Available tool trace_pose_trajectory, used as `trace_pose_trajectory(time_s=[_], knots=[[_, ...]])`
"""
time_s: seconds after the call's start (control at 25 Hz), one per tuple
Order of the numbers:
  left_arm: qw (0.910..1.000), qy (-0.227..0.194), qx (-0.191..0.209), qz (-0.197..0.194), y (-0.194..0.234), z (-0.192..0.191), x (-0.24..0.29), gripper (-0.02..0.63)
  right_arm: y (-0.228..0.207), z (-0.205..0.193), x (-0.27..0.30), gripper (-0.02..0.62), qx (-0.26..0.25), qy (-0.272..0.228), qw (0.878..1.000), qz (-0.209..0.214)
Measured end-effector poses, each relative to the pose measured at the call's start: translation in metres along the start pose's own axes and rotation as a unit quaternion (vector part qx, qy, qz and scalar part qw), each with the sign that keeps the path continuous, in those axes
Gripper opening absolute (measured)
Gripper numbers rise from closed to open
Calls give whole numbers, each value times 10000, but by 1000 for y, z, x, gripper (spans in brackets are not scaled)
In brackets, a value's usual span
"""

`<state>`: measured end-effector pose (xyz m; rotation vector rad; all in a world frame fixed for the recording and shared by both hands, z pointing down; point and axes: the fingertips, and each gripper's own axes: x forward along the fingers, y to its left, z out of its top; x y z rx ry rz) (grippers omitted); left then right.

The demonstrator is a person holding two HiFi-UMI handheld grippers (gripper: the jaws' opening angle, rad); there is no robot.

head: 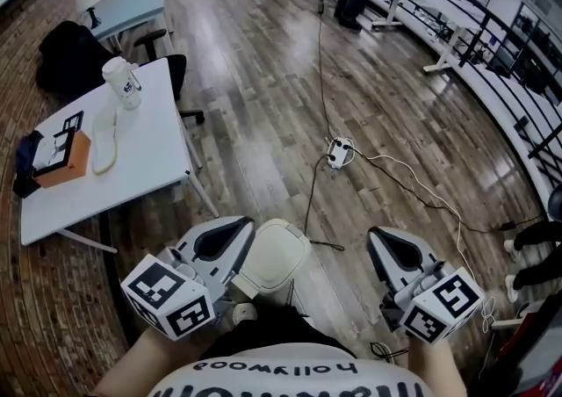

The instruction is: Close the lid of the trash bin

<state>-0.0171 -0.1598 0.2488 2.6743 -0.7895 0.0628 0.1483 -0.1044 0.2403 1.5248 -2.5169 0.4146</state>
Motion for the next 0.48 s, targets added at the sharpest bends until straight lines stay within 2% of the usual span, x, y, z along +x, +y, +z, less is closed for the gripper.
trace_pose_trajectory(time_s=[0.48], knots=[[9999, -49, 113, -15, 0, 4, -13, 8, 12, -1, 1, 9, -128, -17, 9999, -4]])
